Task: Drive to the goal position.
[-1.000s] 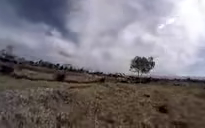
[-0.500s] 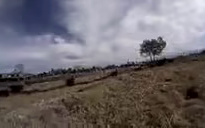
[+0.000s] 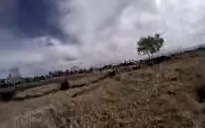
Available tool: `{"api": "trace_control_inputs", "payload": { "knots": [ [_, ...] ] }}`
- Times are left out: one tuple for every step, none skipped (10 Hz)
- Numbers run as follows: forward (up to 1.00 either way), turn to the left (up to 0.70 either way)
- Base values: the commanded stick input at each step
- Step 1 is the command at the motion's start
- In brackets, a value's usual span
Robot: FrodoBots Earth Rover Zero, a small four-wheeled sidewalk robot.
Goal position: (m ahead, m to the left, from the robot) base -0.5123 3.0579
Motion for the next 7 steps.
{"api": "trace_control_inputs", "payload": {
  "knots": [
    [0.00, 0.00],
    [0.00, 0.00],
    [0.00, 0.00],
    [0.00, 0.00],
    [0.00, 0.00],
    [0.00, 0.03],
    [0.00, 0.28]
  ]
}}
